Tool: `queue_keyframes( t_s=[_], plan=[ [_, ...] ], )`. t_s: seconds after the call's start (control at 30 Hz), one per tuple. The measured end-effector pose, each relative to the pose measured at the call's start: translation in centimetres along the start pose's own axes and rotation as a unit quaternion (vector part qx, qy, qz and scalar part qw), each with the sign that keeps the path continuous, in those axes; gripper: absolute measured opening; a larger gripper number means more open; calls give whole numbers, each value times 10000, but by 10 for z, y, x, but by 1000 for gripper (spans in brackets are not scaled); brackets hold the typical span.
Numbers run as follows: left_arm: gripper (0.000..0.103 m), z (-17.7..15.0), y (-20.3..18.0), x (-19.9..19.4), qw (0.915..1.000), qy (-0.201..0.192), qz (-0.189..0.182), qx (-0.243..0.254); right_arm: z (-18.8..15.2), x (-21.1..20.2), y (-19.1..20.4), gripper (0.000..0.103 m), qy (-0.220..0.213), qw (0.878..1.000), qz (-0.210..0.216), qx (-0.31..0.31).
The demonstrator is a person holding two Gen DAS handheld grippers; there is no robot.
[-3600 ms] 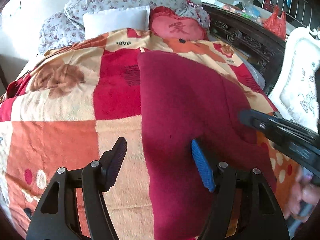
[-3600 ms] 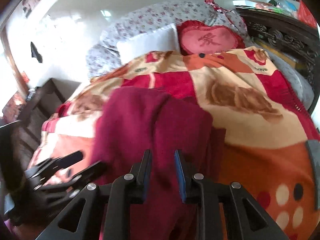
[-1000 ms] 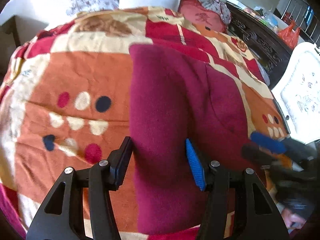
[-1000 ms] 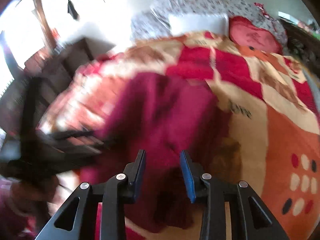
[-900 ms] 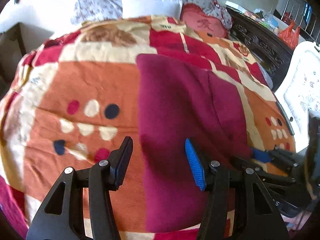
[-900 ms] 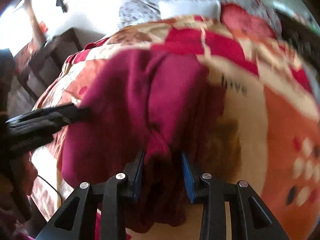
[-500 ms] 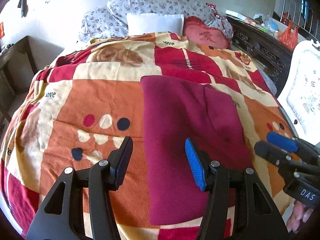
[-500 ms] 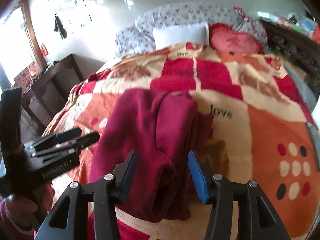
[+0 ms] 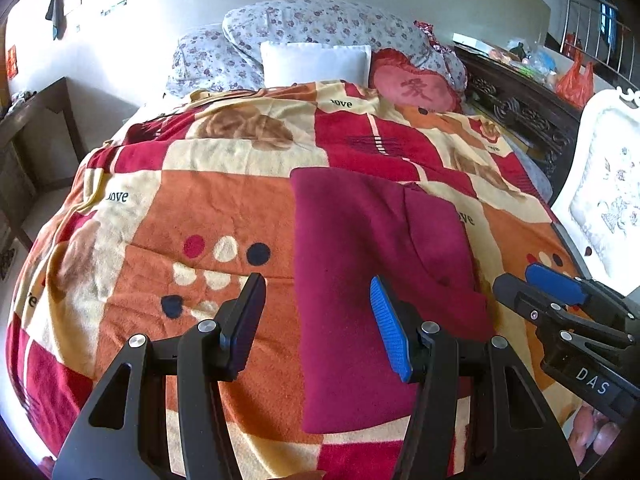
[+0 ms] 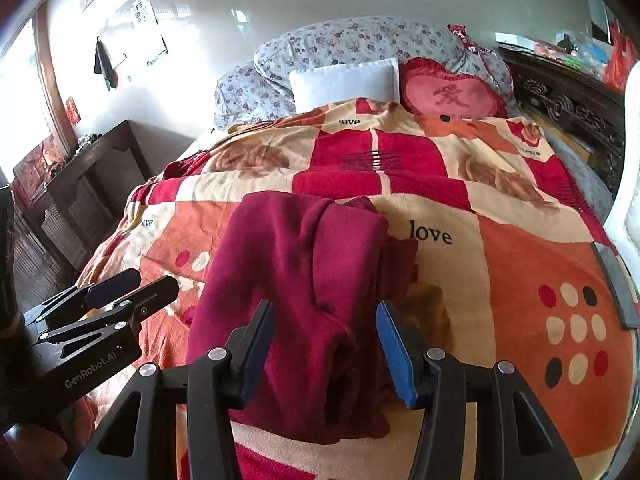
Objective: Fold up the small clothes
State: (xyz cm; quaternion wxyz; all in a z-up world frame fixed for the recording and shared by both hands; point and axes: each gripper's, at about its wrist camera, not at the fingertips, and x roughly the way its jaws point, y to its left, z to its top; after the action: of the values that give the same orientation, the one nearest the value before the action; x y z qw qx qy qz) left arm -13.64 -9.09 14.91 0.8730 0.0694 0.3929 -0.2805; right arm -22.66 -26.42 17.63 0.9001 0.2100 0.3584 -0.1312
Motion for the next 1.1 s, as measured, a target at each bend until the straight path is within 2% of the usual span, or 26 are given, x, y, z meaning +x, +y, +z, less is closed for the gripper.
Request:
queue_keyframes(
  t_s=[1.1],
  plan=[
    [55,-2,-1,6,9999,81,11,84,-8,15,-2,52,257,9997,4,31]
  ],
)
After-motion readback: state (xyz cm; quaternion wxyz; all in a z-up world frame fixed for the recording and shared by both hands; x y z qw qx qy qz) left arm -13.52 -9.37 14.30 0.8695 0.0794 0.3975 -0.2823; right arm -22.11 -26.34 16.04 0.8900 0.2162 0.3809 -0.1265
